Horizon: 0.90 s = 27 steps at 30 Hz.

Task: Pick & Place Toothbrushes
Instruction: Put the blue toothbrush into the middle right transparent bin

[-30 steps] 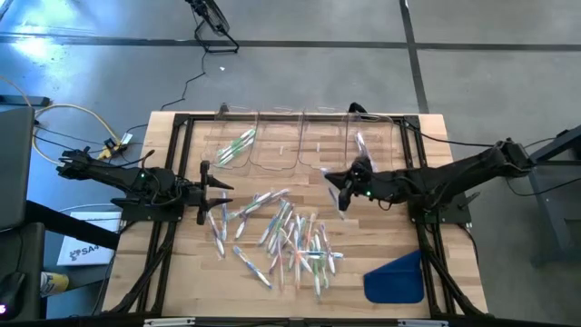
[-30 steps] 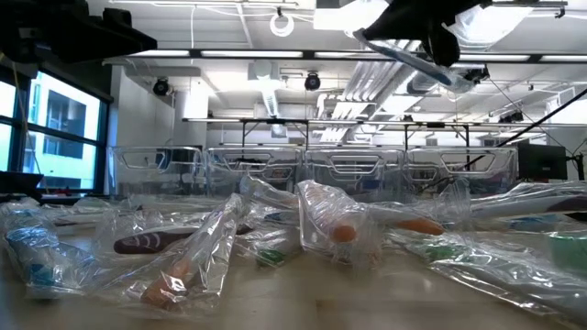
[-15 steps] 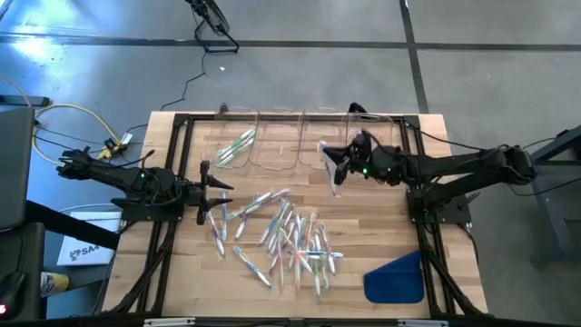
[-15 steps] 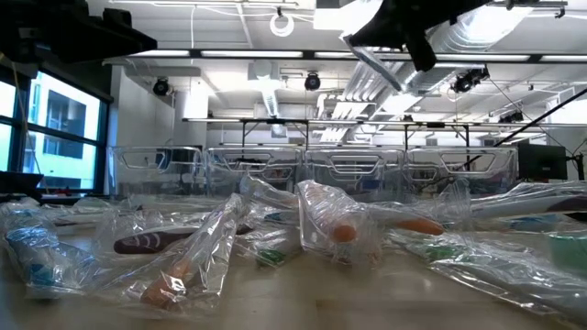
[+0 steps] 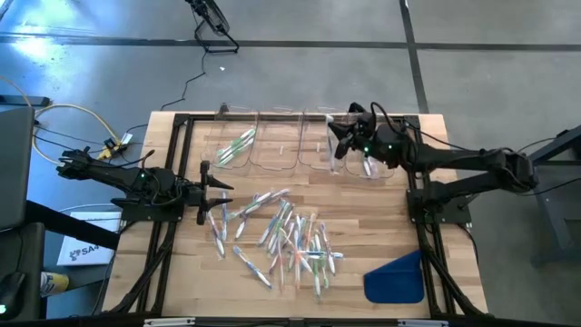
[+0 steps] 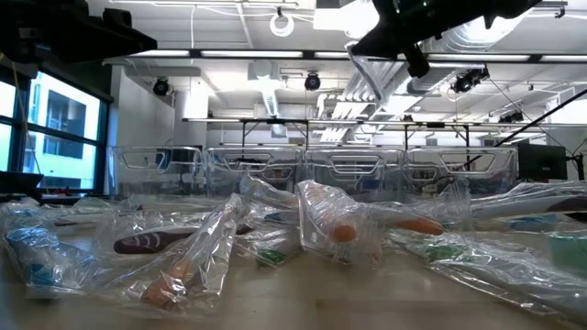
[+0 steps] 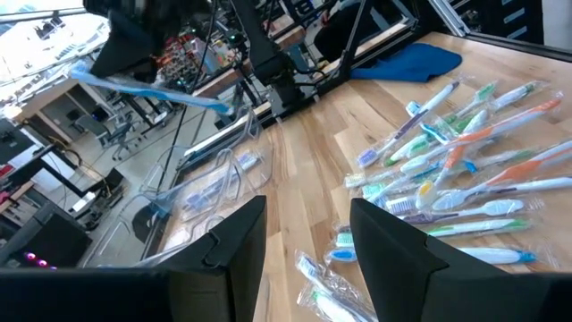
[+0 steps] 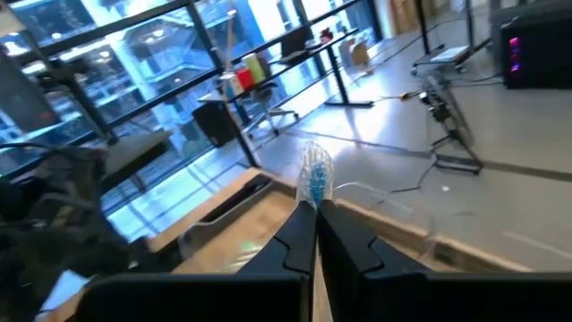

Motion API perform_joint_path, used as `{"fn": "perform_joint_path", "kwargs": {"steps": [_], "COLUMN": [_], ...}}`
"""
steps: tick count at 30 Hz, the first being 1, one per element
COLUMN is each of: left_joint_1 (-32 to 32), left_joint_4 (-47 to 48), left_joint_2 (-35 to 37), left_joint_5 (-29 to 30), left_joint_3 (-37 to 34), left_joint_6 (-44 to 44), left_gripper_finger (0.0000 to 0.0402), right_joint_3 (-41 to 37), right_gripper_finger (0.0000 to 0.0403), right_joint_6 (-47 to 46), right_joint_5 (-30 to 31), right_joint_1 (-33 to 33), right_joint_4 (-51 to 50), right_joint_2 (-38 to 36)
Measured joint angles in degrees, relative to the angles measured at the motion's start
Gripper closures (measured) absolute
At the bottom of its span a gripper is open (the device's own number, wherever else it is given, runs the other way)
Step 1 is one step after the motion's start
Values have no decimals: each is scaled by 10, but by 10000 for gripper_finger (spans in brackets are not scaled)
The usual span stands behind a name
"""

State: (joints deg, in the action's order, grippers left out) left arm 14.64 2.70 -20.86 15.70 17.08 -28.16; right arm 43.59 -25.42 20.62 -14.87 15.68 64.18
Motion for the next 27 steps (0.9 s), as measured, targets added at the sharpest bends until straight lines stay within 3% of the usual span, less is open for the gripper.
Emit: {"fn": "perform_joint_path", "kwargs": {"steps": [6,13,20,27], "left_joint_1": [0,0,0,0], "left_joint_4": [0,0,0,0], "left_joint_2": [0,0,0,0], "left_joint_5": [0,0,0,0], "left_joint_3": [0,0,0,0], "left_joint_6": [0,0,0,0], "left_gripper_finger": [242,242,242,242], "right_joint_3": [0,0,0,0], "right_gripper_finger": [399,399,399,399], "right_joint_6": [2,18,47,41], "right_joint_5": [2,3,37,-1], "right_joint_1": [-38,-72,-114,-145], "right_joint_4": [11,65,128,129], "right_joint_2": [25,109,165,224]}}
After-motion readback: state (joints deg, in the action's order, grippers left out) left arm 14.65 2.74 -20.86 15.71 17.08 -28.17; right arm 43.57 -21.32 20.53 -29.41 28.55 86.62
